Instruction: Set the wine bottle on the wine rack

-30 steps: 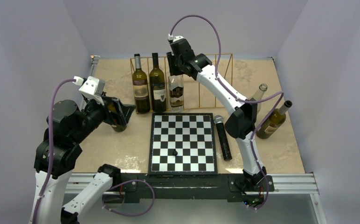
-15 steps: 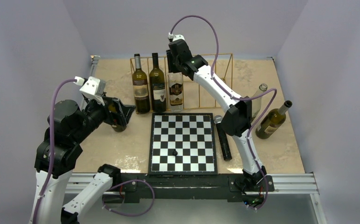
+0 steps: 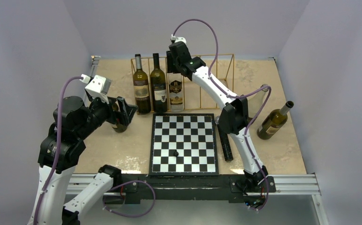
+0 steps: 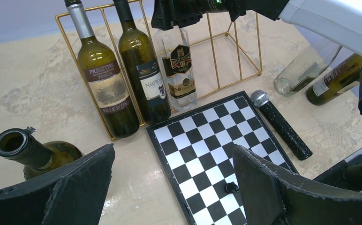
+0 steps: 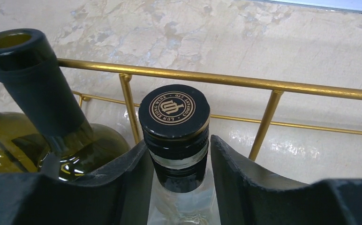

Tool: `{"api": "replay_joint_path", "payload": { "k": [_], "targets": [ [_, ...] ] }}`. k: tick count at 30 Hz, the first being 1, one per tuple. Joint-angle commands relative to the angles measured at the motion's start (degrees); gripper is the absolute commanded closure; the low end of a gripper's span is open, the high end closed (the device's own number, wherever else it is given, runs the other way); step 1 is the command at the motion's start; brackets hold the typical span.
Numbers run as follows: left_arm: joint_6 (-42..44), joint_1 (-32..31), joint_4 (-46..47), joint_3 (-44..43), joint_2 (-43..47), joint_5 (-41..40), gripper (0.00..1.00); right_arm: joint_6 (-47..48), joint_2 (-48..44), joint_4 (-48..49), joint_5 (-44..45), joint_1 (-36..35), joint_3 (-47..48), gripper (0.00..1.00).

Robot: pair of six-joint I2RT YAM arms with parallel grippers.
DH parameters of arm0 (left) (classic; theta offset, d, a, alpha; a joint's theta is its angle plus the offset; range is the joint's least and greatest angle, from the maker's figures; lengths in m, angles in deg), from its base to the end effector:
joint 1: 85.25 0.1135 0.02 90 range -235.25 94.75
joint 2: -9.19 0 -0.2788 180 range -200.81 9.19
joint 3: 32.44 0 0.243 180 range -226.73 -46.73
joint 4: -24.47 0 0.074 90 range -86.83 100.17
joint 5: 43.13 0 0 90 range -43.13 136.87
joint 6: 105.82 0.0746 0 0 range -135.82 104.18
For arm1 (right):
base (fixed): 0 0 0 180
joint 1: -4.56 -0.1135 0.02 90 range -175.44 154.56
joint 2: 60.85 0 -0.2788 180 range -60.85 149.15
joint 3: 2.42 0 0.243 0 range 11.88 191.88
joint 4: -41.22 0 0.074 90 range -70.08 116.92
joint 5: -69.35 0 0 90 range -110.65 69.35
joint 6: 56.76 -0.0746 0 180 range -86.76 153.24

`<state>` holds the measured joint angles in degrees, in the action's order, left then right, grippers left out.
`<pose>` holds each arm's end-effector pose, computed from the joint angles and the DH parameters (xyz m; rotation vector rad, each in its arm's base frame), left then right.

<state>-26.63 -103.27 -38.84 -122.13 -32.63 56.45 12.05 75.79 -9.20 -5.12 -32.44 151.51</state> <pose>0.1079 -0.0481 0.4403 0.2357 1.8515 -0.5042 0.4727 0.3312 0.2974 -0.1375 2.1365 0.3078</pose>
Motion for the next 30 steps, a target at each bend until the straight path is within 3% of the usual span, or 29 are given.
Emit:
{"api": "replay_joint_path", "payload": {
  "k": [1,9,17,24,30],
  "targets": [
    [1.23,0.27,0.15,-1.56,-0.57,0.05,0.01,-2.8,0.66,-6.4,-2.6,-1.25,0.52,0.49],
    [1.49,0.27,0.23,-1.78,-0.55,-0.24,0.01,-2.98,-2.96,-5.95,-1.14,-1.32,-0.56,0.26],
    [0.93,0.27,0.15,-1.73,-0.27,-0.2,0.01,-0.77,-8.1,-6.87,1.65,-1.3,0.25,0.19],
    [0.46,0.27,0.83,-0.94,0.61,0.47,0.01,5.25,-22.81,-3.17,2.48,-1.0,-6.68,0.09],
    [-0.43,0.27,2.7,0.92,1.43,1.42,0.01,7.78,-36.35,-10.11,4.38,-0.95,-13.81,0.09]
  ]
}}
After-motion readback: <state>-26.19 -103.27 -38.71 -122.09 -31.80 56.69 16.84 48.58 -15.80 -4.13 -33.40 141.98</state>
